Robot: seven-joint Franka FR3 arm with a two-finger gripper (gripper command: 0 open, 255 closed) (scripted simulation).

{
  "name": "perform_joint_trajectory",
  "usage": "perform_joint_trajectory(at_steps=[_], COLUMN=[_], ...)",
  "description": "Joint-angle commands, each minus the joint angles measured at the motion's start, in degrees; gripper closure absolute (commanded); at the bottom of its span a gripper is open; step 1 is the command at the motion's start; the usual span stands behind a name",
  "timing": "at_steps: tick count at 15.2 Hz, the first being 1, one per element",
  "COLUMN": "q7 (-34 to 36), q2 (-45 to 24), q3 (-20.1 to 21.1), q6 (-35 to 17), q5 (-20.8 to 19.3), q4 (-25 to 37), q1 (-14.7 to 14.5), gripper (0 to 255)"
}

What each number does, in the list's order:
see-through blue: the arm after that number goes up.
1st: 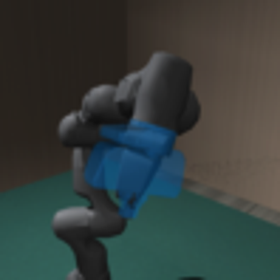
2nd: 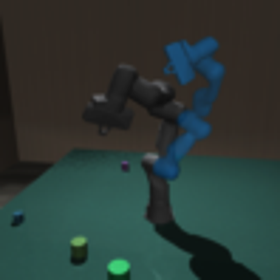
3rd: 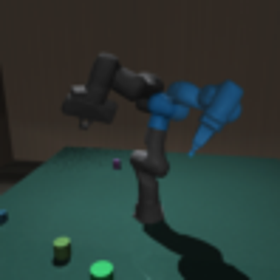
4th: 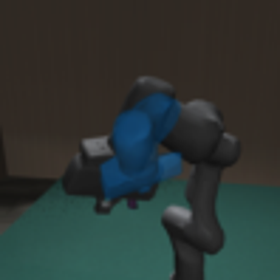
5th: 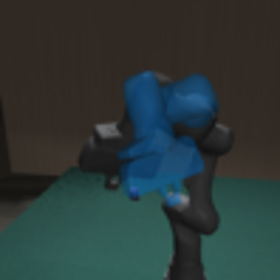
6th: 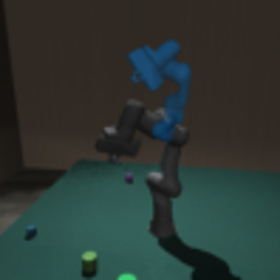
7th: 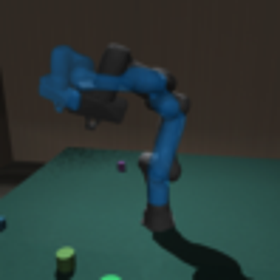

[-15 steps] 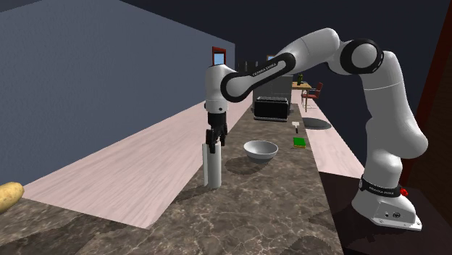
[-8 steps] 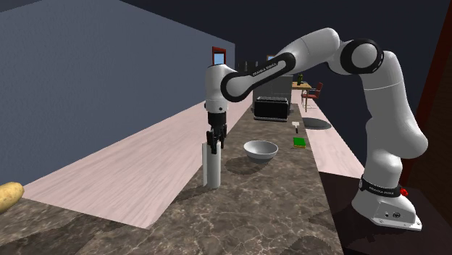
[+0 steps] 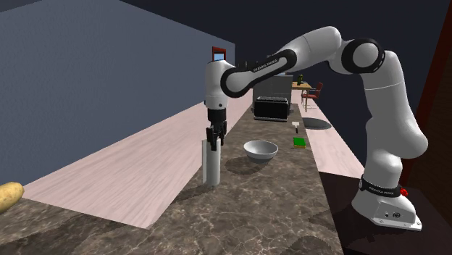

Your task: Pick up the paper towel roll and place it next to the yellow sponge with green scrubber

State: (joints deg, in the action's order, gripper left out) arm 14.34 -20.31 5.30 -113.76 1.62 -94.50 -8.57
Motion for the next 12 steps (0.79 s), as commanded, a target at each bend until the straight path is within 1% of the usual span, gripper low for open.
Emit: perform_joint_trajectory(at_steps=[1,12], q7=[0.0,0.3], q2=[0.4,1.9], q3=[0.0,0.1], q6=[1.4,9.3], q5=[0.0,0.1], q4=[0.9,7.4], q1=[0.0,0.0], gripper=[255,255])
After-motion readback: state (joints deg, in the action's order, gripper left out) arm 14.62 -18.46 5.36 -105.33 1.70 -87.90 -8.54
